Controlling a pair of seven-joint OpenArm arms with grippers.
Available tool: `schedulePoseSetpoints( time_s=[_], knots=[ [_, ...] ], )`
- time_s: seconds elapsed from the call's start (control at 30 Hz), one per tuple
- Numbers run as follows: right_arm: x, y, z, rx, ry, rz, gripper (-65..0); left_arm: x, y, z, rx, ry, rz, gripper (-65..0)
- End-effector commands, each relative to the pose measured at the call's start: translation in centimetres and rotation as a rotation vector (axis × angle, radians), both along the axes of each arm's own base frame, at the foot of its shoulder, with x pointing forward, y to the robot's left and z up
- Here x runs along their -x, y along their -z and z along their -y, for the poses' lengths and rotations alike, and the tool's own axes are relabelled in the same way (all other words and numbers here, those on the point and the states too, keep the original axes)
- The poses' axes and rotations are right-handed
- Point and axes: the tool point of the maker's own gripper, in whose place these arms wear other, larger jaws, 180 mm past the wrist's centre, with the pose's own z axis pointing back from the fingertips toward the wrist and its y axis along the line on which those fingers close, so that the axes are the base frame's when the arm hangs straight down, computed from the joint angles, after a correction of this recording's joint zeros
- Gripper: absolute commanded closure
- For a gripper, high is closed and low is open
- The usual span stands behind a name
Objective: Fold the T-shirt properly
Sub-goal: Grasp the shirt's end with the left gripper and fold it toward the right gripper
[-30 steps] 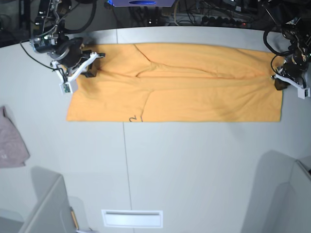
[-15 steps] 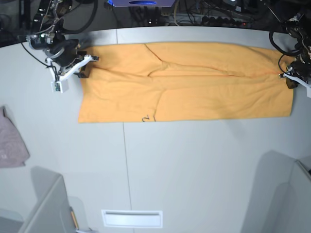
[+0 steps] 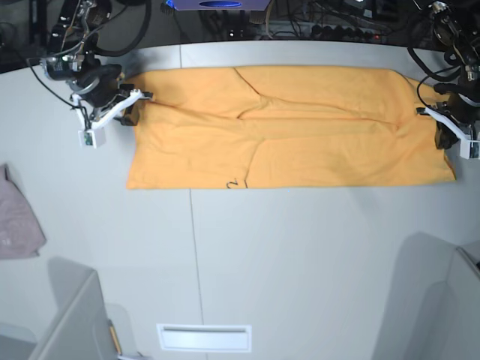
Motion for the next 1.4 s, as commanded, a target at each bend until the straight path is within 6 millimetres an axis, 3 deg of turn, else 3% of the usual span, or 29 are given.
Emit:
schedulePoseSetpoints(
  time_s=[0.0, 0.4, 0.7, 1.13, 1.37],
  knots=[
    [-0.9, -0.9, 0.1, -0.001, 0.000, 0.047, 0.0, -0.6, -1.1, 0.5, -0.020, 0.028, 0.034, 0.0],
    [-1.2, -0.9, 0.1, -0.003, 0.001, 0.050, 0.0, -0.8, 1.5, 8.6, 0.098, 0.163, -0.004, 0.0],
    [-1.2, 0.1, 0.0, -0.018, 0.007, 0.023, 0.0, -1.3, 3.9, 16.2, 0.235, 0.239, -0.056, 0.0],
    [-1.4, 0.1, 0.0, -0.020, 0.008, 0.024, 0.0, -1.9, 3.6, 22.7, 0.332, 0.308, -0.055, 0.0],
    [-1.4, 0.1, 0.1, -0.019, 0.007, 0.024, 0.0, -1.8, 3.8, 23.8, 0.357, 0.310, -0.061, 0.0]
  ],
)
